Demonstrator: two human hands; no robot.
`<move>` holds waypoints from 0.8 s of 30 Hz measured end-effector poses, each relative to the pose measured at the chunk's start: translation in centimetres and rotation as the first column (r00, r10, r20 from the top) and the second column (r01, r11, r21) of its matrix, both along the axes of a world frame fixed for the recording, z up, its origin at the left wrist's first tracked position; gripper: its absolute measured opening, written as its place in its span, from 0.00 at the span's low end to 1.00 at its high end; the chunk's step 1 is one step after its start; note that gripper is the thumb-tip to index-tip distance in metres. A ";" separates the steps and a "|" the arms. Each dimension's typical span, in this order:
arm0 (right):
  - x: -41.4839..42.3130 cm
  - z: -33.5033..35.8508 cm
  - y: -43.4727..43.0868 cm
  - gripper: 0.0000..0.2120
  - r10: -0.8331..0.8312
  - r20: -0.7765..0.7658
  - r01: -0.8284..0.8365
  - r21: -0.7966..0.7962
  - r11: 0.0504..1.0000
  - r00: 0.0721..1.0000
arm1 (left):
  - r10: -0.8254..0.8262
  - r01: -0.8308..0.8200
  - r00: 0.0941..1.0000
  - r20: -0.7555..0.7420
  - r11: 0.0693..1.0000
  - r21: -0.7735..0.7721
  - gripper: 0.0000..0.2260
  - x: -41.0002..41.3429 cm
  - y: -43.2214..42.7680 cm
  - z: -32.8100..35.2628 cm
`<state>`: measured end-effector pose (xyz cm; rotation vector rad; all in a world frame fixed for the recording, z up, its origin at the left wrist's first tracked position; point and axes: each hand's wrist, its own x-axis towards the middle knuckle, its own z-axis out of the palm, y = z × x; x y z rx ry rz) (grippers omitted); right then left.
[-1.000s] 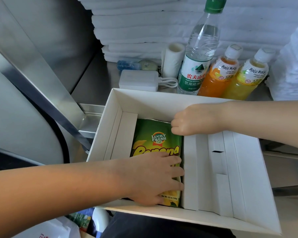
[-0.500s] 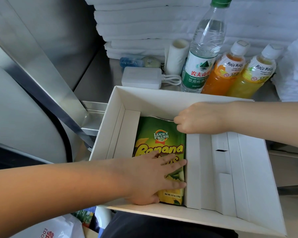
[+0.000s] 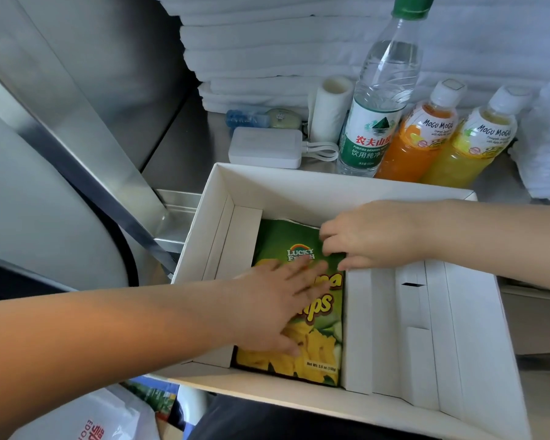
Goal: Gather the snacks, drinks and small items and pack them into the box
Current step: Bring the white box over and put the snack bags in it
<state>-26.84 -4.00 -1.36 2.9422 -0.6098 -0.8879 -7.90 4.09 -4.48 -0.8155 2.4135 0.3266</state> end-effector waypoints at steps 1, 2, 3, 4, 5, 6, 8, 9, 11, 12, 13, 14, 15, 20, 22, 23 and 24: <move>0.1 0.0 0.1 0.20 -0.022 0.008 0.022 0.035 0.999 1.000 | 0.066 -0.065 0.997 0.031 0.998 -0.023 0.42 0.2 -0.1 0.1; 0.1 -0.1 0.3 0.23 -0.056 0.016 0.055 0.075 0.996 0.998 | 0.123 -0.120 0.990 0.066 0.992 -0.042 0.44 0.2 -0.1 0.1; 0.1 -0.2 0.6 0.27 -0.101 0.017 0.098 0.116 0.988 0.995 | 0.163 -0.158 0.981 0.102 0.986 -0.059 0.46 0.2 0.0 0.1; 0.1 -0.4 0.9 0.30 -0.144 0.003 0.142 0.149 0.979 0.990 | 0.184 -0.174 0.973 0.139 0.982 -0.080 0.48 0.0 0.0 0.1; 0.1 -0.6 1.4 0.33 -0.178 -0.027 0.180 0.166 0.970 0.984 | 0.185 -0.168 0.967 0.174 0.980 -0.107 0.49 -0.3 0.1 0.0; 0.2 -1.0 1.9 0.35 -0.203 -0.062 0.210 0.166 0.963 0.977 | 0.172 -0.146 0.964 0.204 0.980 -0.135 0.50 -0.5 0.1 -0.1; 0.3 -2.0 2.8 0.38 -0.241 -0.107 0.254 0.138 0.957 0.965 | 0.160 -0.124 0.957 0.241 0.979 -0.161 0.50 -1.0 0.1 -0.3; 0.4 -2.5 3.3 0.39 -0.256 -0.112 0.269 0.115 0.956 0.960 | 0.173 -0.137 0.953 0.250 0.978 -0.156 0.51 -1.2 0.1 -0.4; 0.7 -3.4 4.0 0.41 -0.282 -0.105 0.288 0.051 0.956 0.954 | 0.201 -0.167 0.940 0.274 0.975 -0.145 0.52 -1.6 0.1 -0.9; 1.0 -3.8 4.4 0.42 -0.296 -0.103 0.299 0.014 0.954 0.950 | 0.210 -0.174 0.934 0.290 0.974 -0.146 0.53 -1.9 0.1 -1.1; 1.3 -4.2 4.7 0.42 -0.310 -0.104 0.310 -0.015 0.951 0.945 | 0.217 -0.180 0.928 0.302 0.973 -0.147 0.54 -2.2 0.1 -1.3; 1.6 -4.4 4.9 0.43 -0.320 -0.107 0.318 -0.034 0.947 0.941 | 0.222 -0.184 0.925 0.310 0.972 -0.145 0.55 -2.4 -0.1 -1.5; 1.9 -4.5 4.9 0.44 -0.328 -0.110 0.325 -0.039 0.945 0.938 | 0.221 -0.185 0.924 0.313 0.972 -0.142 0.56 -2.5 -0.2 -1.6; 1.5 -3.6 3.2 0.44 -0.308 -0.103 0.313 0.032 0.949 0.946 | 0.143 -0.094 0.945 0.293 0.980 -0.176 0.58 -1.4 -1.7 -0.8; 1.2 -3.6 2.7 0.42 -0.277 -0.101 0.282 0.038 0.959 0.956 | 0.174 -0.127 0.941 0.290 0.976 -0.174 0.59 -1.3 -1.8 -0.5; 1.2 -3.7 2.6 0.42 -0.268 -0.100 0.272 0.031 0.962 0.958 | 0.191 -0.146 0.937 0.292 0.975 -0.169 0.60 -1.4 -1.7 -0.4; 1.3 -3.9 2.6 0.42 -0.266 -0.098 0.269 0.020 0.963 0.959 | 0.200 -0.157 0.934 0.297 0.974 -0.163 0.60 -1.6 -1.7 -0.3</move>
